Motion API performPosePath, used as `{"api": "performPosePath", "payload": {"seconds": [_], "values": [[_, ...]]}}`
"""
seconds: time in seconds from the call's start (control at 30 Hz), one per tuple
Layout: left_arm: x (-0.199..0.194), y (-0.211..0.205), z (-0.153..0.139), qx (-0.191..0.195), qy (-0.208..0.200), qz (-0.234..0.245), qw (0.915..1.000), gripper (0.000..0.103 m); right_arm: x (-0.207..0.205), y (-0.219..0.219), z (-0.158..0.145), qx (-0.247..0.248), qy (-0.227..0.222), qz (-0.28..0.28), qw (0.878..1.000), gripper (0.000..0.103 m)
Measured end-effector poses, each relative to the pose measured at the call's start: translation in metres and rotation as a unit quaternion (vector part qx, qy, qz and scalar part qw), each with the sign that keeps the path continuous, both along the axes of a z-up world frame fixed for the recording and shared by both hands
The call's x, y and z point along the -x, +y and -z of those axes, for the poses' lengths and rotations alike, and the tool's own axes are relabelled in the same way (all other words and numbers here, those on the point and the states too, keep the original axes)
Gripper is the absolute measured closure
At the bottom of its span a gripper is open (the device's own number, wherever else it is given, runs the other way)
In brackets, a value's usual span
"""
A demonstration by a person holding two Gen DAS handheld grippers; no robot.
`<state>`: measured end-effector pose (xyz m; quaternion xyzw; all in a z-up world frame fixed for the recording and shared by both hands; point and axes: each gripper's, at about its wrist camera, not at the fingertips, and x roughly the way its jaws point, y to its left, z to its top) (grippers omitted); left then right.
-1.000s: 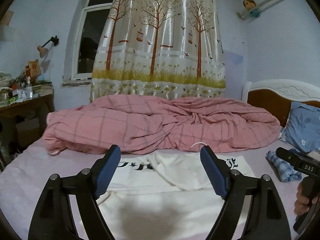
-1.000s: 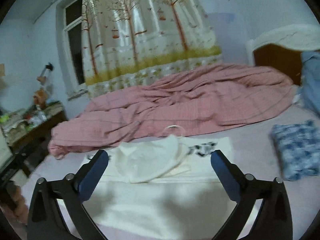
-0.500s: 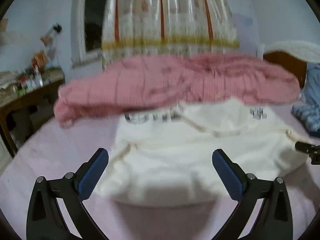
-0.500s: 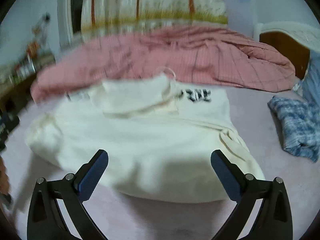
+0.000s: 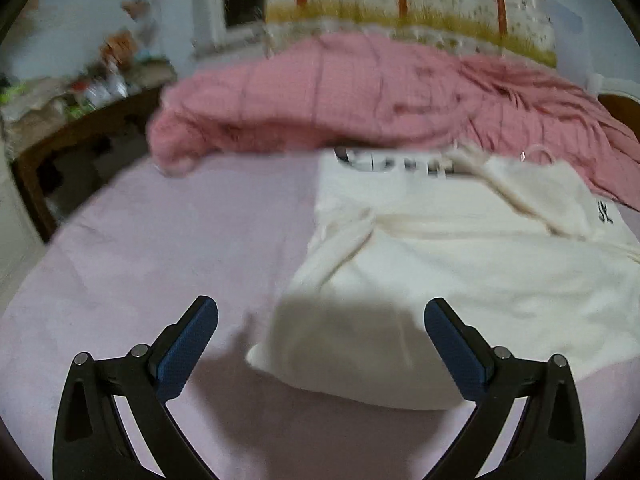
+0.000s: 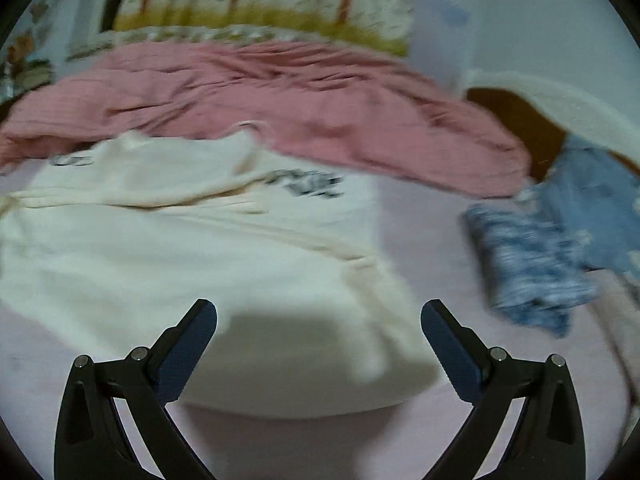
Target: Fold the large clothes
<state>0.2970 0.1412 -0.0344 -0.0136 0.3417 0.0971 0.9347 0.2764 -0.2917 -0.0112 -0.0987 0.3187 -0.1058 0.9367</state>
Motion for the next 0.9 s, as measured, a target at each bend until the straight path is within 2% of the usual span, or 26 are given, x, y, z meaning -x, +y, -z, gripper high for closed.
{"api": "performPosePath", "payload": {"seconds": [0.07,0.1,0.17,0.2,0.27,0.37,0.47,0.53,0.6,0.67,0.7,0.73,0.77,0.8,0.87,0.9], "values": [[-0.014,0.010,0.020,0.031,0.040,0.006,0.9987,0.010,-0.005,-0.015,0.002,0.010,0.004,0.011,1.000,0.000],[-0.019,0.016,0.027,0.043,0.062,-0.007,0.9971,0.021,-0.010,-0.029,0.007,-0.001,0.017,0.020,1.000,0.000],[-0.017,0.032,0.025,0.085,0.038,-0.018,0.9955,0.027,-0.019,-0.050,0.014,-0.032,0.034,0.043,0.998,0.000],[-0.017,0.038,0.022,0.082,0.025,-0.041,0.9954,0.031,-0.023,-0.059,0.017,-0.046,0.038,0.054,0.997,0.000],[-0.017,0.048,0.019,0.081,0.007,-0.066,0.9945,0.031,-0.031,-0.076,0.024,-0.073,0.040,0.080,0.993,0.000],[-0.019,0.049,0.017,0.098,0.003,-0.045,0.9942,0.031,-0.038,-0.094,0.026,-0.103,0.029,0.089,0.990,0.000],[-0.034,0.033,0.009,0.063,0.010,-0.014,0.9979,0.030,-0.049,-0.101,0.014,-0.125,0.017,0.065,0.990,0.000],[-0.057,0.027,0.006,0.052,0.032,0.007,0.9981,0.030,-0.070,-0.102,0.009,-0.132,0.047,0.035,0.989,0.000],[-0.075,0.026,0.006,0.058,0.042,0.022,0.9972,0.030,-0.090,-0.101,0.013,-0.143,0.089,0.009,0.986,0.006],[-0.086,0.026,0.008,0.041,0.035,0.018,0.9984,0.030,-0.100,-0.101,0.025,-0.170,0.116,-0.001,0.979,0.023],[-0.088,0.027,0.010,0.028,0.030,0.014,0.9991,0.036,-0.100,-0.100,0.031,-0.174,0.114,-0.003,0.978,0.028],[-0.091,0.028,0.013,0.023,0.028,0.016,0.9992,0.060,-0.102,-0.097,0.039,-0.164,0.117,-0.002,0.979,0.044],[-0.093,0.031,0.015,0.043,0.035,0.031,0.9980,0.073,-0.105,-0.093,0.046,-0.144,0.126,0.001,0.981,0.058],[-0.093,0.034,0.016,0.066,0.036,0.043,0.9962,0.085,-0.106,-0.088,0.052,-0.120,0.132,0.000,0.984,0.059],[-0.086,0.031,0.008,0.059,0.013,0.040,0.9973,0.088,-0.099,-0.084,0.049,-0.096,0.116,0.001,0.989,0.086],[-0.081,0.028,0.002,0.055,-0.002,0.044,0.9975,0.089,-0.094,-0.083,0.045,-0.080,0.108,0.007,0.991,0.086]]}}
